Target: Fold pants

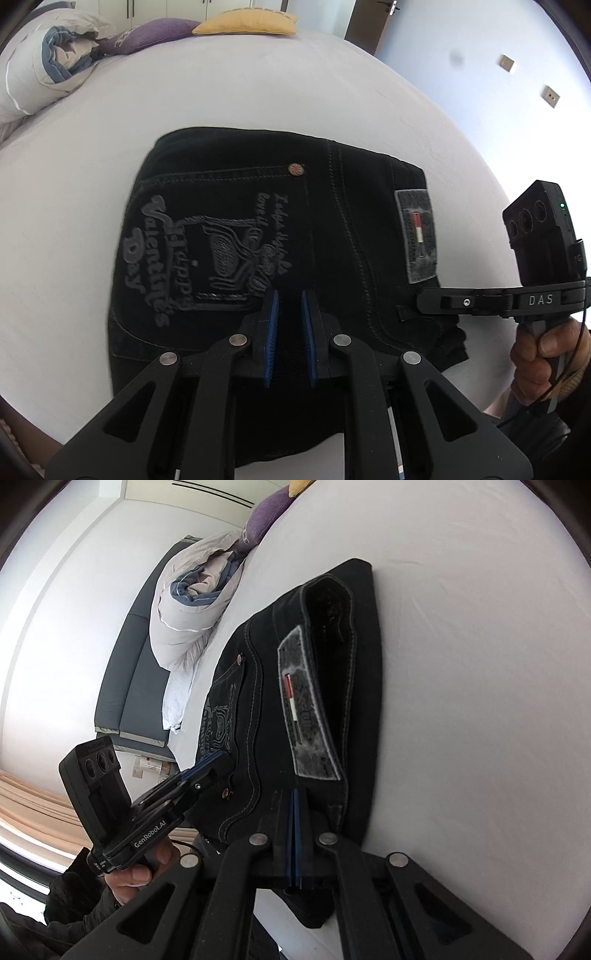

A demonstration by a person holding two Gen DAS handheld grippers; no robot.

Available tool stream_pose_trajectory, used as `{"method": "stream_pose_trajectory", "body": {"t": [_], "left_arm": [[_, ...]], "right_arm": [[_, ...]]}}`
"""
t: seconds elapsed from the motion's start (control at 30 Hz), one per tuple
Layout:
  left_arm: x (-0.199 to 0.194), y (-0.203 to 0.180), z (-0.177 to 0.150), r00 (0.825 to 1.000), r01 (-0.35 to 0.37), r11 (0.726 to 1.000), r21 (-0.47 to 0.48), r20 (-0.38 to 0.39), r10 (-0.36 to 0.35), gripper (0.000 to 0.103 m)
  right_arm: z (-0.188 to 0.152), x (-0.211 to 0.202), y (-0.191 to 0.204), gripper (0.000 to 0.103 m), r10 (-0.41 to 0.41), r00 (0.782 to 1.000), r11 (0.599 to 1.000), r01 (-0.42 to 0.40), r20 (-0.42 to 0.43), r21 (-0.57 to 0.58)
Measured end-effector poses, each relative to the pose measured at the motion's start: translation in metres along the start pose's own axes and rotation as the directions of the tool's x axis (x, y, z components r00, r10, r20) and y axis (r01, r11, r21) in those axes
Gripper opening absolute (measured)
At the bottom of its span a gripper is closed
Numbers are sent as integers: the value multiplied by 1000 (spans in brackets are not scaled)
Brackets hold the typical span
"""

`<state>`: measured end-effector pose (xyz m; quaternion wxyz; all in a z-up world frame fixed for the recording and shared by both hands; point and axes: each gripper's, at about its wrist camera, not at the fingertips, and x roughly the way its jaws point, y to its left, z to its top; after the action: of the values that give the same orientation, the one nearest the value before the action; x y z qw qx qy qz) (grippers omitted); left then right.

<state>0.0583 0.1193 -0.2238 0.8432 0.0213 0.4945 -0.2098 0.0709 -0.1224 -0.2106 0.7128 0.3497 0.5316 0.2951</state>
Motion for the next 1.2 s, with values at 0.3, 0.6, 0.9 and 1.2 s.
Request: {"method": "stream_pose_trajectory", "body": {"t": [0.3,0.6,0.9,1.2], "left_arm": [[12,2,-9,998,56,996,-68,14,-55,13],[16,11,-10,997,81,993,-90,6,-81,13],[13,17,-8,997,72,994,-80,-2,-73,13],[4,-6,2,1000,15,999,-52,-22,-16,13]], "right_arm": [[22,-45,1,27,-9,995,999,5,98,41],[37,-19,-12,33,-24,999,995,20,34,100],[46,-13,4,32,-58,998,996,57,19,73],[48,-12,24,16,-191,981,981,192,27,-9]]}}
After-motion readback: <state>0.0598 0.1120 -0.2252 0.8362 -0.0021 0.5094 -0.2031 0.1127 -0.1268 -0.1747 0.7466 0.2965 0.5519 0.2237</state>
